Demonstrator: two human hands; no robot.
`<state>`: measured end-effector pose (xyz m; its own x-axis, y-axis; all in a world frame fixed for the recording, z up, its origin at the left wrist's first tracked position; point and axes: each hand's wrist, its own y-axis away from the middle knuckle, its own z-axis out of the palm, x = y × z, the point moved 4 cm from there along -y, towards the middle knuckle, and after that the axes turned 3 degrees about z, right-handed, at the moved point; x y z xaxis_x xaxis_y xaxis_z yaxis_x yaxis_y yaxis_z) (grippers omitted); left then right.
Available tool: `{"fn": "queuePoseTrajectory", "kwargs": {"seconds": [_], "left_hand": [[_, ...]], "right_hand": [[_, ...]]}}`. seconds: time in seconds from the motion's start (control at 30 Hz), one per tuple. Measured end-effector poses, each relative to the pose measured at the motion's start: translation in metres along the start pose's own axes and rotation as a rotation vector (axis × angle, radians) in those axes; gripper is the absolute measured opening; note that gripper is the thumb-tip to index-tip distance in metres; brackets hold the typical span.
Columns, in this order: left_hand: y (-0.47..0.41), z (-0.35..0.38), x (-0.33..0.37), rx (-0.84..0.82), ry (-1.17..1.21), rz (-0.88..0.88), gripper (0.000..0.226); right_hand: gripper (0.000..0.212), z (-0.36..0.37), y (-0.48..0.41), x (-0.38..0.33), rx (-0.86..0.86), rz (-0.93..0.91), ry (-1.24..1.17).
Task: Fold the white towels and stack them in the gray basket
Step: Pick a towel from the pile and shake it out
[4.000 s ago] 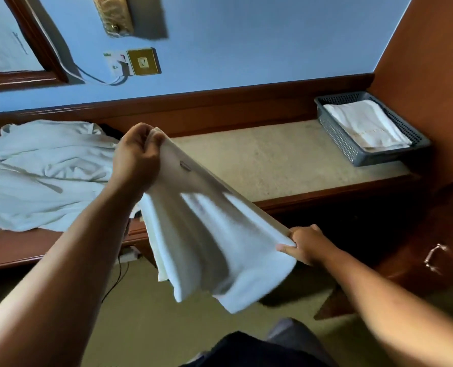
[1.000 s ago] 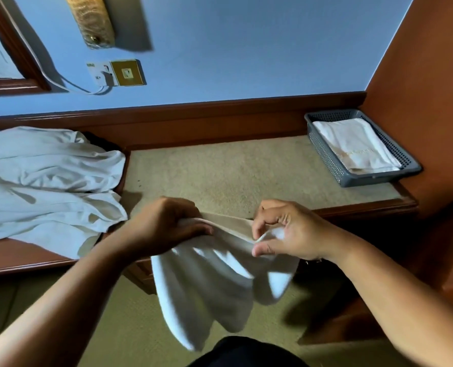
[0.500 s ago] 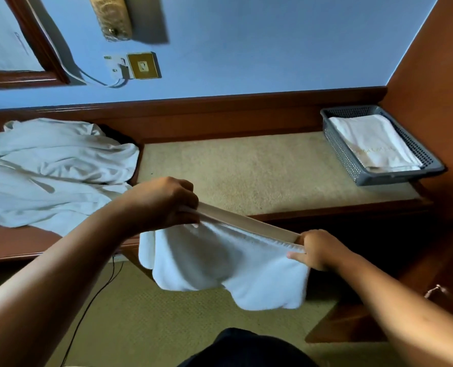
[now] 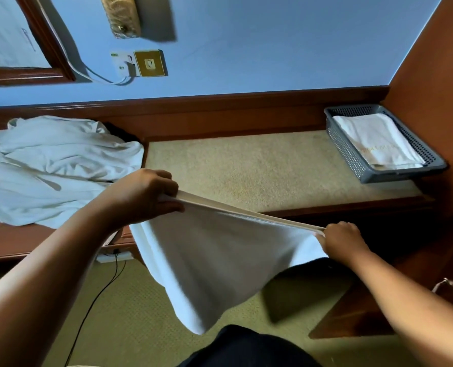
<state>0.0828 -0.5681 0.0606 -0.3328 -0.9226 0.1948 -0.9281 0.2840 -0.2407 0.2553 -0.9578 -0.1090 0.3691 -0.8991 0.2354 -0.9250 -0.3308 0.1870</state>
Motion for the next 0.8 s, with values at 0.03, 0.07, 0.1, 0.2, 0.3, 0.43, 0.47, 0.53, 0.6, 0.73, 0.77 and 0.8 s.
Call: {"fn": "queuePoseTrajectory", "kwargs": {"seconds": [0.03,0.07,0.1,0.2,0.3,0.43,0.47,0.53,0.6,0.73,0.77,0.8], "left_hand": [[0.001,-0.001,0.001,-0.005,-0.002,0.001,0.027],[0.003,-0.002,0.001,-0.015,-0.008,0.001,0.026],[0.005,-0.002,0.002,-0.025,-0.012,-0.003,0.026],[0.012,-0.005,-0.006,-0.019,-0.002,-0.055,0.024],[0.028,-0.004,-0.025,-0.006,-0.013,-0.160,0.026],[0.062,0.028,-0.060,-0.069,-0.039,-0.433,0.044],[0.075,0.042,-0.070,-0.110,-0.046,-0.496,0.040],[0.105,0.065,-0.091,-0.162,-0.074,-0.640,0.020],[0.138,0.080,-0.107,-0.175,-0.101,-0.833,0.012],[0.169,0.105,-0.115,-0.161,-0.054,-1.127,0.017],[0.168,0.110,-0.112,-0.095,0.028,-1.202,0.019],[0.167,0.116,-0.109,-0.016,0.140,-1.283,0.024]], "right_hand": [[0.047,0.003,0.002,0.000,-0.015,0.006,-0.030],[0.045,0.007,0.003,-0.002,-0.027,0.001,-0.069],[0.043,0.010,0.004,-0.004,-0.034,0.006,-0.143],[0.036,0.010,0.006,-0.008,0.024,0.114,-0.454],[0.049,0.000,0.008,-0.004,0.161,0.283,-0.737],[0.038,-0.031,0.001,0.000,0.373,0.485,-1.026],[0.028,-0.040,-0.001,0.000,0.442,0.546,-1.131],[0.026,-0.051,-0.003,-0.002,0.563,0.660,-1.388],[0.031,-0.052,-0.008,-0.004,0.616,0.769,-1.585],[0.026,-0.024,-0.022,-0.016,0.278,0.950,-1.983],[0.034,-0.020,-0.021,-0.018,0.154,0.959,-2.016],[0.042,-0.021,-0.017,-0.019,0.070,0.956,-2.022]]}}
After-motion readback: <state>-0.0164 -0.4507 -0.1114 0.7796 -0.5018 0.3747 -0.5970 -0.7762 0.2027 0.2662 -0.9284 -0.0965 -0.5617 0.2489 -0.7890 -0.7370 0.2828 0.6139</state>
